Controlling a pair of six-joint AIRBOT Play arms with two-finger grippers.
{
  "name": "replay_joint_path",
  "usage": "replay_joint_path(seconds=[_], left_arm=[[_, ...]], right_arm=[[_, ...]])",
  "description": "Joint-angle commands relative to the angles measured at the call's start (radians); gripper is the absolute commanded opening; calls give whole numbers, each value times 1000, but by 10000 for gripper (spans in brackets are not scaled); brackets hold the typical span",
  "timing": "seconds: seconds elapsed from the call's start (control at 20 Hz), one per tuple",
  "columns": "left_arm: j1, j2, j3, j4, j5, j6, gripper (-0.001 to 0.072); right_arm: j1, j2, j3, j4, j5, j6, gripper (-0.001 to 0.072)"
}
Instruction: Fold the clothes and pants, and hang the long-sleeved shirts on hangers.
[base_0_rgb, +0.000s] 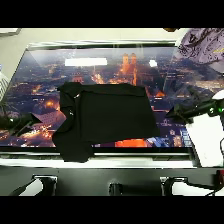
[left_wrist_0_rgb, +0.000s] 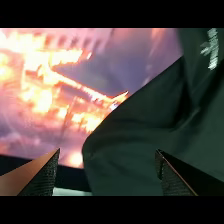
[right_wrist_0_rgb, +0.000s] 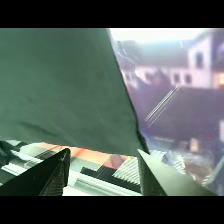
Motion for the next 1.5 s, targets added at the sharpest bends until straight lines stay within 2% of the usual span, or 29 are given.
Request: replay_joint_path(seconds=[0.0, 0.35, 0.9, 0.95, 1.05, 1.1, 1.2, 1.25, 1.35, 1.45], left_arm=[[6, 64, -115, -6, 50, 8, 670], [6, 64, -114, -6, 74, 8, 670], [6, 64, -114, -6, 74, 8, 670], [6, 64, -114, -6, 74, 8, 670], [6, 64, -114, -6, 61, 7, 670], [6, 64, -114, -6, 34, 2, 670], [11, 69, -114, -5, 18, -36, 670], [19, 77, -117, -2, 13, -34, 670], [78, 114, -156, 22, 17, -34, 670], [160, 169, -252, 12, 16, 13, 670]], right_arm=[[-15, 8, -144, 16, -112, -103, 479], [-15, -56, -243, 63, -144, -156, 479], [-15, -56, -348, 103, -111, -156, 475], [-15, -56, -354, 103, -119, -156, 441], [-15, -56, -356, 106, -155, -156, 267], [-15, -56, -355, 106, -176, -156, 145], [-15, -52, -355, 106, -224, -158, 63], [-15, -50, -355, 106, -234, -163, 32], [-15, -45, -355, 106, -236, -169, 31], [-15, -37, -355, 106, -236, -175, 31]])
